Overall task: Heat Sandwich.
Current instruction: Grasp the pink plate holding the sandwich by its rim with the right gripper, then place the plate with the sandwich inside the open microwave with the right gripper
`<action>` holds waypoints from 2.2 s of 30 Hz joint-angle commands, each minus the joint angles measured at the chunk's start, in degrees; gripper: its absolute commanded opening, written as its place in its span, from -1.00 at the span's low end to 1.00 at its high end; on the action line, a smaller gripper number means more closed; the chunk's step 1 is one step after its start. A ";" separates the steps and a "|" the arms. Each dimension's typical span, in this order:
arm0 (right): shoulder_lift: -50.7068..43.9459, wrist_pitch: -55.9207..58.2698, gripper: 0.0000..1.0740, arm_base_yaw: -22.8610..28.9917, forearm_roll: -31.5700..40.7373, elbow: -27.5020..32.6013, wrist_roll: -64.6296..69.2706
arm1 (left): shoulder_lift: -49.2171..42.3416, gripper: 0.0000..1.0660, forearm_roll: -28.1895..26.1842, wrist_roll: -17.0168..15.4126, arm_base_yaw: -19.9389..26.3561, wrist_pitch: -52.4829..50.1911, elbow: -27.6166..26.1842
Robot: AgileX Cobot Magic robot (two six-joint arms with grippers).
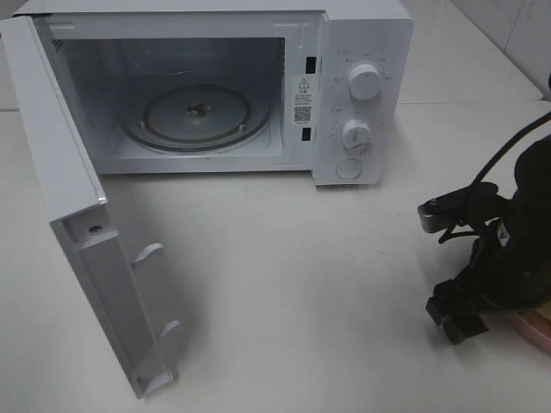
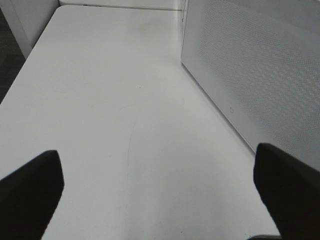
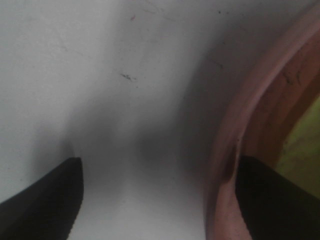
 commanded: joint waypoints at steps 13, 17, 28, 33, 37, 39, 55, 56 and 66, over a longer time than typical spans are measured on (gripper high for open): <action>0.17 0.57 -1.00 -0.46 -6.76 0.11 7.39 | -0.40 0.84 0.00 -0.23 0.11 -0.46 0.11; 0.17 0.34 -1.00 -0.46 -6.82 0.11 7.96 | -0.40 0.84 0.00 -0.23 0.11 -0.46 0.11; -0.74 2.35 -1.00 0.17 -7.68 -0.11 9.05 | -0.40 0.84 0.00 -0.23 0.11 -0.46 0.11; -0.80 6.53 -1.00 2.64 -11.57 -1.26 12.09 | -0.40 0.84 0.00 -0.23 0.11 -0.46 0.11; -0.80 8.37 -1.00 4.53 -14.27 -1.20 14.38 | -0.40 0.84 0.00 -0.23 0.11 -0.46 0.11; -0.80 9.22 -1.00 5.16 -15.24 -1.20 15.30 | -0.40 0.84 0.00 -0.23 0.11 -0.46 0.11; -3.38 15.41 -1.00 11.40 -17.48 -1.20 16.84 | -0.40 0.84 0.00 -0.23 0.11 -0.46 0.11; -4.01 15.93 -1.00 11.69 -17.48 -1.20 16.79 | -0.40 0.84 0.00 -0.23 0.11 -0.46 0.11; -9.91 20.63 -1.00 15.53 -16.79 -1.20 15.24 | -0.40 0.84 0.00 -0.23 0.11 -0.46 0.11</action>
